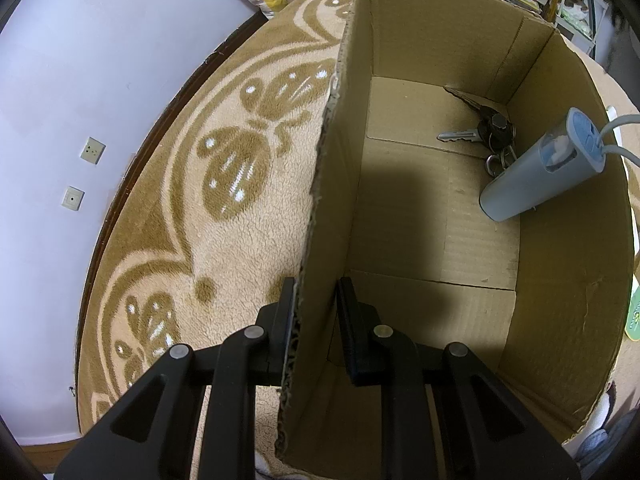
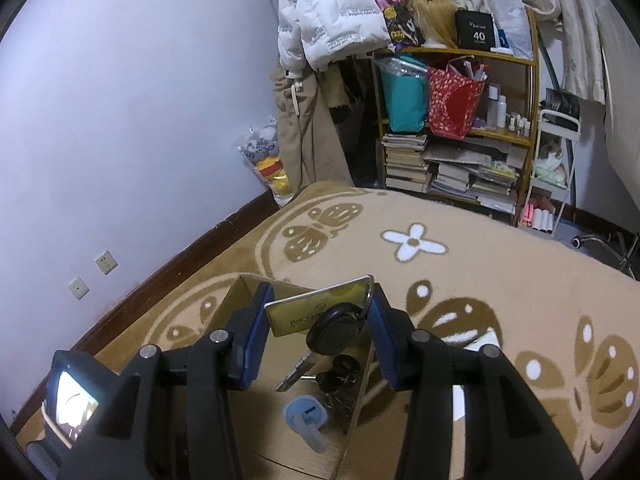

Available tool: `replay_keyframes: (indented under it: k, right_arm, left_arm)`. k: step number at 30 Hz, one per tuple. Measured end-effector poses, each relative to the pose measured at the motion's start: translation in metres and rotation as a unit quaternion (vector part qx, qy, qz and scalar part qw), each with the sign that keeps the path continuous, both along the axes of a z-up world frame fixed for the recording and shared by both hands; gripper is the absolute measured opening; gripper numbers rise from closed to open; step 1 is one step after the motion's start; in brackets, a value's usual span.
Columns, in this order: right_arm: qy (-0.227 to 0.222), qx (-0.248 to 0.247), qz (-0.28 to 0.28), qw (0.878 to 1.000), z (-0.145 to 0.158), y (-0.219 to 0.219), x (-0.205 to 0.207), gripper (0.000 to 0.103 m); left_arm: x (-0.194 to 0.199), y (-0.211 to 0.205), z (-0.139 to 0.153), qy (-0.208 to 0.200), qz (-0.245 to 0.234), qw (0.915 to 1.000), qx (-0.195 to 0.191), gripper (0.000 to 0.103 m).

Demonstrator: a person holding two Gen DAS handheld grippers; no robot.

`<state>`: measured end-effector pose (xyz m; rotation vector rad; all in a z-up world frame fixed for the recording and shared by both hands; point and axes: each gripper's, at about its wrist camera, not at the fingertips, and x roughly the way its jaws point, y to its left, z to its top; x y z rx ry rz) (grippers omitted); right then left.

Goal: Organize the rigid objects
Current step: 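Lift the gold card with the right tool and carry it over the box, then open the right tool to drop the gold card into the box, then move the right tool back to the white rectangular block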

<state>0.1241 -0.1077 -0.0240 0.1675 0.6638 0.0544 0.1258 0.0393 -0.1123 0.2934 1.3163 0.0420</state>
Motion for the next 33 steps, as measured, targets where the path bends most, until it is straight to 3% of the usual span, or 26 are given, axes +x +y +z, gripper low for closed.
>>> replay_keyframes:
  k: [18,22,25,29,33]
  right_arm:
    - [0.063,0.020,0.010,0.998,-0.030,0.000,0.006,0.052]
    - [0.047,0.016,0.016,0.999,-0.024,-0.002,-0.001,0.069]
    - [0.050,0.016,0.014,0.999,-0.021,-0.006,-0.002,0.070]
    - [0.045,0.006,-0.003,0.999,-0.016,-0.015,-0.010,0.085]
    - [0.043,-0.022,-0.012,0.999,-0.014,-0.026,-0.022,0.092]
  left_arm:
    - [0.001,0.000,0.000,0.000,0.000,1.0000,-0.001,0.019]
    - [0.001,0.001,0.000,-0.001,0.000,1.0000,-0.001,0.019]
    - [0.001,0.001,-0.001,0.000,-0.001,1.0000,-0.001,0.019]
    - [0.001,0.002,0.000,0.000,-0.001,1.0000,-0.002,0.019]
    - [0.000,0.002,0.000,-0.001,-0.003,1.0000,0.000,0.019]
